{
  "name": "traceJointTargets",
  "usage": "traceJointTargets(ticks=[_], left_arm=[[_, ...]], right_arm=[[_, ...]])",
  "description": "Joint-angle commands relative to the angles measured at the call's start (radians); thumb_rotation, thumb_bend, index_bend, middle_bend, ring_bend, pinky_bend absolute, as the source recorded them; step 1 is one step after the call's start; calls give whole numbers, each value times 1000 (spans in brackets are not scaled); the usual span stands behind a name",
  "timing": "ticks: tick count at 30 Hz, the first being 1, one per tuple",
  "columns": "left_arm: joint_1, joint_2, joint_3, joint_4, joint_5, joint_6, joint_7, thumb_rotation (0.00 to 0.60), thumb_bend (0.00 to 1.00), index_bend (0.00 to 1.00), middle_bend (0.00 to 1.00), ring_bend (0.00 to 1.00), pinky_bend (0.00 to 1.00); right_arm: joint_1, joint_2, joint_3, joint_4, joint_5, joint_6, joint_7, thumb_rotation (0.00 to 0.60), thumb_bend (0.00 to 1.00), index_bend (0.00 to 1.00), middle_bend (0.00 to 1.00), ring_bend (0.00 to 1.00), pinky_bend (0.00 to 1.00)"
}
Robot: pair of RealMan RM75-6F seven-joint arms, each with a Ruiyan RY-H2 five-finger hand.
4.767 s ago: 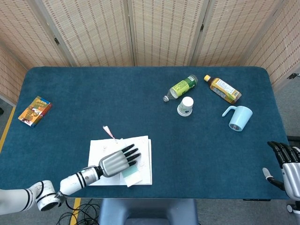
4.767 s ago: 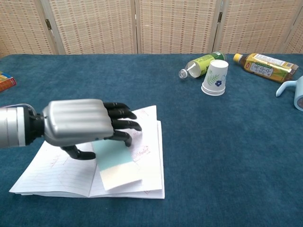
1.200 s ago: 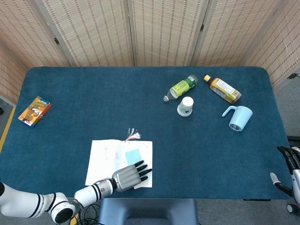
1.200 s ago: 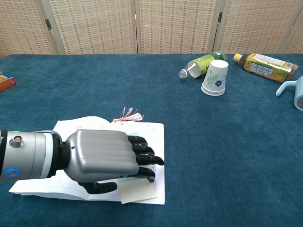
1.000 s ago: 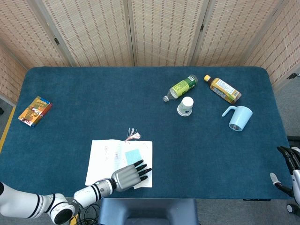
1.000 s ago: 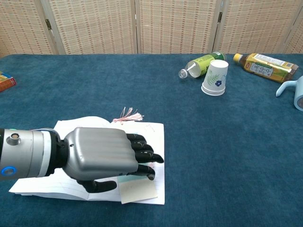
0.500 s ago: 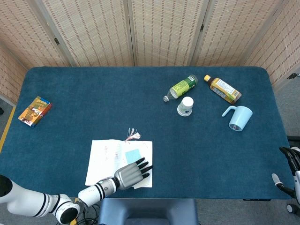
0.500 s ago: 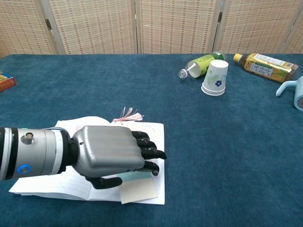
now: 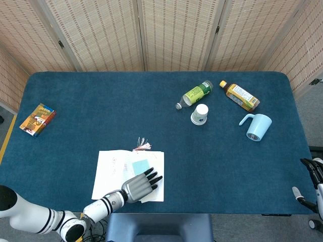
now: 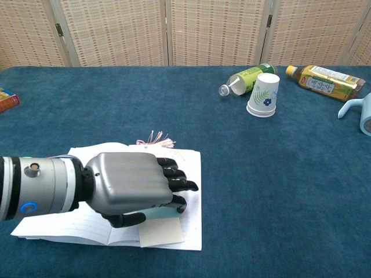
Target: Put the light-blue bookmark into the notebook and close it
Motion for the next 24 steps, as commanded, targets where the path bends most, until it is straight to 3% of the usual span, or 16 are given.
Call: traceJointTargets(ticks=[1,17,24], left_arm=[[-1,6,8,-7,4,6,1,600,543,236,0,0,90],[7,65,51,-54,42,36,-12,600,543,235,0,0,90],[12,44,40,-46,57,43,-30,600,543,232,0,0,90]], right_arm=[[0,0,0,0,-1,0,-1,600,208,136,177,141,205],[-6,0,-2,-7,-12,14,-8,600,205,136,177,141,205],[-11,0,-4,-4,-13,20,-4,600,204,136,177,141,205]])
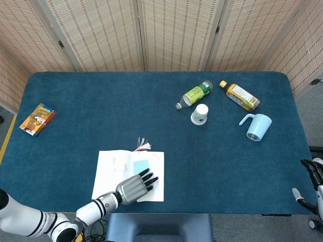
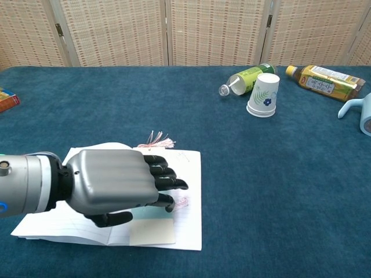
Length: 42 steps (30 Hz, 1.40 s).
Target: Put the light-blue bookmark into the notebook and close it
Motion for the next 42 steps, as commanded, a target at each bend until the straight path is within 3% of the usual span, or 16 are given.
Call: traceJointTargets(ticks=[1,8,19,42], left_arm=[[-2,-13,-10,7,-4,0,-3,600,543,231,0,0,90],[-19,-51,-32,14,-40,3,26,600,542,229,0,0,90],[-33,-60,-4,3,-109,30,93,600,543,231,0,0,90],[-13,3,50,-33,-60,63,82,600,543,240,0,0,90]], right_arm=[[-2,1,0,1,0,3,2,600,204,136,177,141,205],[-7,-1,1,9,6,7,12,600,205,136,177,140,205],[-2,-7,3,23,10,-4,25,600,205,136,177,140,205],[-1,-6,3,10,1,-1,13,600,195,136,177,141,205]])
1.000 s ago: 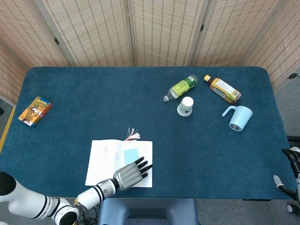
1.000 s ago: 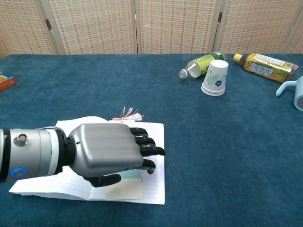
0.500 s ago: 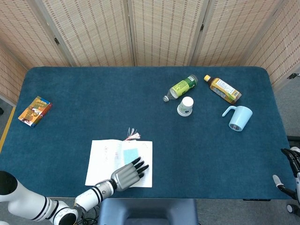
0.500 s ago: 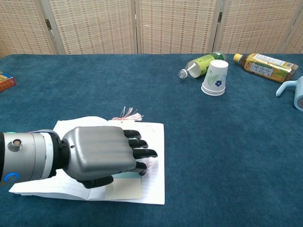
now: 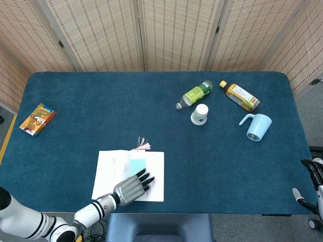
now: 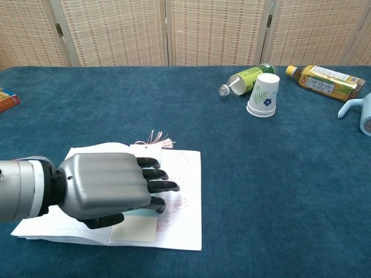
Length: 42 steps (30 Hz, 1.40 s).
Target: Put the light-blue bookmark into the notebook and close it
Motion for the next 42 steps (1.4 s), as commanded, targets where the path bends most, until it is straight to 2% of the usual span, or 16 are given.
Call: traceJointTargets(ticks=[1,14,23,29,42], left_arm=[[3,4,2,0,3,0,-4,600,542,240,0,0,90],[14,39,16,-18,16,-13,-27,600,543,241,0,0,90],[15,97,-17,-71,40,-46,-141,600,542,233,0,0,90],[24,107,-36,-45,58,-33,-166,600,542,232,0,0,90],[69,96,-8,38,71,-3,-131,600,542,232,0,0,90]], right_arm=[[-1,0,0,-1,-1,2,-2,600,193,136,178,141,205],[-2,1,-1,-4,-4,5,-3,600,187,136,177,140,205],[-4,3,0,-5,-4,9,-3,600,187,136,177,141,204],[-4,4,1,-7,-2,8,-6,600,187,136,177,141,205],[3,6,2,-20,-5,-1,-22,600,187,136,177,141,205]])
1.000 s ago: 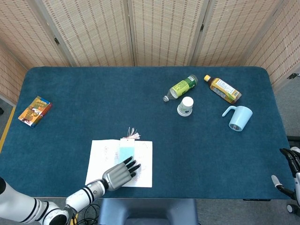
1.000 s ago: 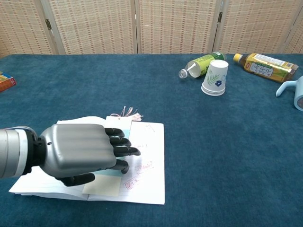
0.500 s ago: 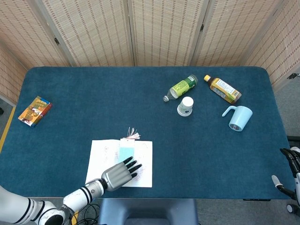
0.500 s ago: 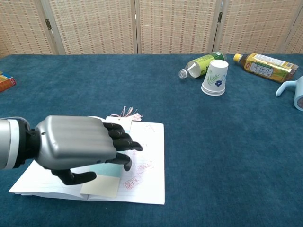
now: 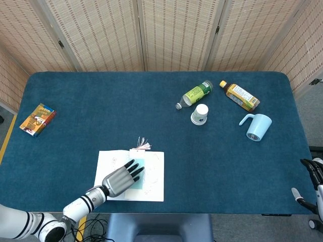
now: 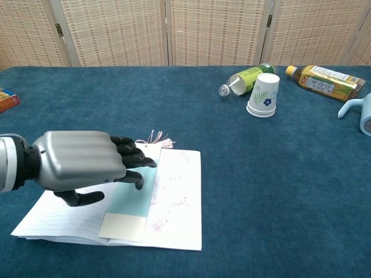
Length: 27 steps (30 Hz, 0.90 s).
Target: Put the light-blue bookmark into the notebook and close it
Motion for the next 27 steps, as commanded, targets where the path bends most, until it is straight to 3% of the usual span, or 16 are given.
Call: traceJointTargets(ticks=[1,27], left_arm=[[7,-5,1,8,-4,3,7,600,542,232,0,0,90],[29,-68,-21,42,-45,0,61,600,542,231,0,0,90]], right_arm=[[1,0,-1,-3,-1,-2,-4,600,187,136,177,141,205],[-5,5,-2,-8,0,6,-6,600,178,136,177,140,205]])
